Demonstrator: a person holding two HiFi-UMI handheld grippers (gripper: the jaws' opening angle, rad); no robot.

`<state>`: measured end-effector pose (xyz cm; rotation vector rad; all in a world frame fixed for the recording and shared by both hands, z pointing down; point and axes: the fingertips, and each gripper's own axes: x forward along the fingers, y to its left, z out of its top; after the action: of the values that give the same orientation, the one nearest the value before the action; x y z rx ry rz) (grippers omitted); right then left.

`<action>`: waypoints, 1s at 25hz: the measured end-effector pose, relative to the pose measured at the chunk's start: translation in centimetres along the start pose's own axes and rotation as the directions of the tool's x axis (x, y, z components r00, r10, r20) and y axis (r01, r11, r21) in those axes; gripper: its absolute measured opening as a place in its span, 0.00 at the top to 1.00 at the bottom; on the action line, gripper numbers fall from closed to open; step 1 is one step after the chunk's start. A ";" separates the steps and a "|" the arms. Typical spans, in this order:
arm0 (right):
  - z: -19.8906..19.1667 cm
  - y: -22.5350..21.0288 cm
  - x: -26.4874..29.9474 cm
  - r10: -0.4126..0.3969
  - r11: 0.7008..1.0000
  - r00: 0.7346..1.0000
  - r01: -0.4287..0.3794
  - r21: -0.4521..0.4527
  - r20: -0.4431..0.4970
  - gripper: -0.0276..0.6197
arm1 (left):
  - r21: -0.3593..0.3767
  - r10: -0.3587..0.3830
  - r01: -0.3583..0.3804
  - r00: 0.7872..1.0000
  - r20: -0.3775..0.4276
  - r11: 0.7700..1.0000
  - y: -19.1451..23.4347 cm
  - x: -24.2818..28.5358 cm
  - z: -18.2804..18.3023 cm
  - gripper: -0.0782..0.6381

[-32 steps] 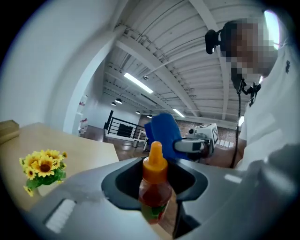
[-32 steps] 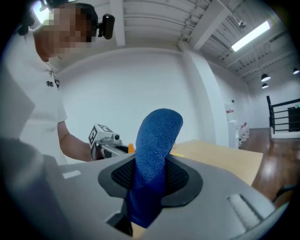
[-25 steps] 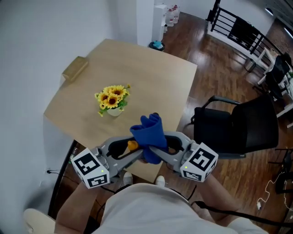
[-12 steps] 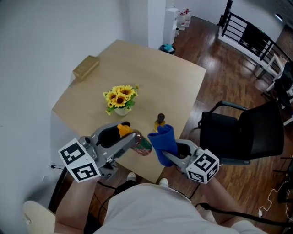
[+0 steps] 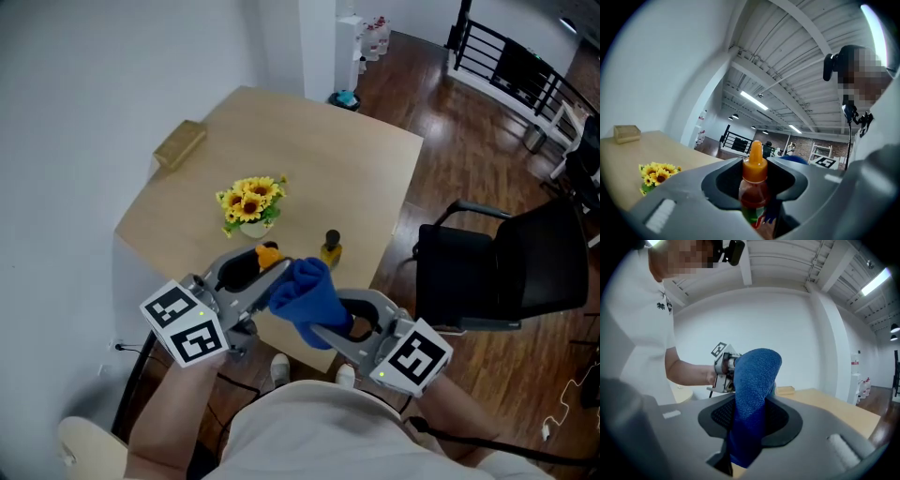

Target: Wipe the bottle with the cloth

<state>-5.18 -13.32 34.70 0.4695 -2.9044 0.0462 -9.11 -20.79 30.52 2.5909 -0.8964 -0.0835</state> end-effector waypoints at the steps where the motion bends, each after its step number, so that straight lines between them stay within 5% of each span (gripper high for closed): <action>1: -1.3 0.0 0.1 -0.006 1.000 1.000 0.007 0.016 -0.029 0.74 | -0.002 0.000 0.000 1.000 0.009 1.000 -0.2 -0.1 0.4 0.67; 11: -10.6 -1.0 -3.1 -0.063 0.981 0.985 0.091 0.171 -0.164 0.74 | 0.018 -0.056 0.055 0.997 0.056 0.998 -2.5 -1.8 2.6 0.66; 18: -3.3 -6.7 -4.6 -0.157 0.979 0.987 0.161 0.129 -0.038 0.74 | 0.070 -0.126 0.126 0.992 -0.011 0.990 -4.2 -2.1 1.7 0.67; 22: 2.5 -6.1 -2.3 -0.095 0.995 0.994 0.092 0.049 0.049 0.74 | 0.069 -0.177 0.179 0.984 -0.035 0.981 -5.3 -1.8 0.6 0.66; 25: 2.8 -4.7 -0.1 -0.033 0.999 0.999 0.033 -0.008 0.019 0.74 | 0.067 -0.209 0.211 0.977 -0.032 0.975 -6.0 -2.2 0.4 0.66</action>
<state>-4.16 -17.91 31.99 0.5189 -2.9132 0.0250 -7.40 -15.33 27.67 2.7380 -0.6244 -0.0789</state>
